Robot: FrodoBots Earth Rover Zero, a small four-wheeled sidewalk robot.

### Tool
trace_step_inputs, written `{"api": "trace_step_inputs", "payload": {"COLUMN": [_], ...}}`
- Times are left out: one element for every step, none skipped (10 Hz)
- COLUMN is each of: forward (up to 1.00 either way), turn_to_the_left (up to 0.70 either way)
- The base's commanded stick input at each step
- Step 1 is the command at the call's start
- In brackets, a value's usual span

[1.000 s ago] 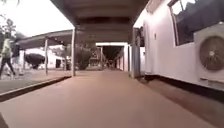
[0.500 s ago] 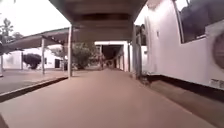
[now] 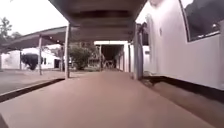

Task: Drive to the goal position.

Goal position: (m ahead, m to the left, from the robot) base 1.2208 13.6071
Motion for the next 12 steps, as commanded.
{"api": "trace_step_inputs", "payload": {"forward": [0.7,0.7,0.7,0.7,0.7,0.7,0.7,0.7,0.7,0.7,0.7,0.7], "turn_to_the_left": [0.0,0.0,0.0,0.0,0.0,0.0,0.0,0.0,0.0,0.0,0.0,0.0]}}
